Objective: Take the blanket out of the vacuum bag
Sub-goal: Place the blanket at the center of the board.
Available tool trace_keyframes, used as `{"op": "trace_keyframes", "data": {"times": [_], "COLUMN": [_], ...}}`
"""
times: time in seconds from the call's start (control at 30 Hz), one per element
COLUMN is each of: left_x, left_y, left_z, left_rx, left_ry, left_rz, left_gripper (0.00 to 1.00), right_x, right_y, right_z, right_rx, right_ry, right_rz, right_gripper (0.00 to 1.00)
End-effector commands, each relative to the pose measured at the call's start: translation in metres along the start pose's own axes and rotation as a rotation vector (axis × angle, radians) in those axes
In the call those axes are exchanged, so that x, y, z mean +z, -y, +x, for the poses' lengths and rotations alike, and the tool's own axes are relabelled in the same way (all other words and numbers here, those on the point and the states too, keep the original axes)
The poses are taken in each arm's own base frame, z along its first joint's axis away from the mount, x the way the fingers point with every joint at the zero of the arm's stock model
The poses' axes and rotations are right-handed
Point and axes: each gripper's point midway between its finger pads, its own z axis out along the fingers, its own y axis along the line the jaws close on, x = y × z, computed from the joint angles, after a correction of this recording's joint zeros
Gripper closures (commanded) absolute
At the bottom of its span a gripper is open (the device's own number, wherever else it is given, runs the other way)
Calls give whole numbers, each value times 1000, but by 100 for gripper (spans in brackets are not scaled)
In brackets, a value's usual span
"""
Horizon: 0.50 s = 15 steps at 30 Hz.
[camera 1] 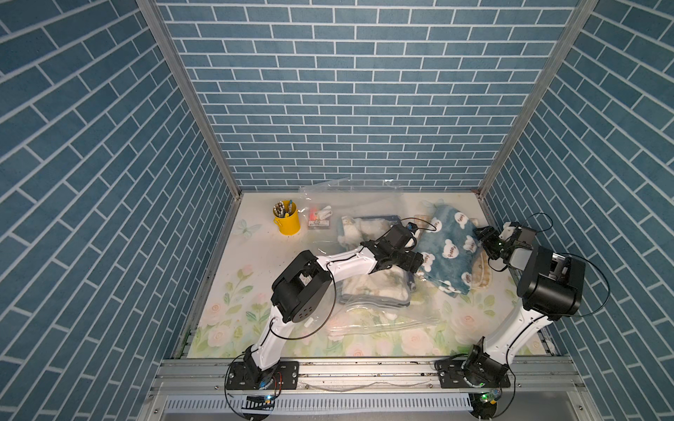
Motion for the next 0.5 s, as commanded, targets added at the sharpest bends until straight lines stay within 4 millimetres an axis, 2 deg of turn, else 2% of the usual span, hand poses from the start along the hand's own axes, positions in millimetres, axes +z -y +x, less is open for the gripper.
{"op": "trace_keyframes", "data": {"times": [0.0,0.07,0.23,0.37,0.47], "left_x": [4,9,14,17,20], "left_y": [-9,-8,-9,-7,-4], "left_z": [11,15,24,27,30], "left_rx": [-2,-7,-7,-12,-20], "left_ry": [-46,-61,-89,-97,-109], "left_rz": [-35,-22,-24,-8,19], "left_gripper": [18,19,19,19,20], "right_x": [0,-5,-21,-9,1], "right_y": [17,20,12,-2,-1], "right_z": [0,-2,-5,2,9], "right_rx": [-55,-63,-107,-104,-96], "right_ry": [0,10,31,-8,-42], "right_rz": [102,137,151,55,47], "right_gripper": [24,23,20,21,21]}}
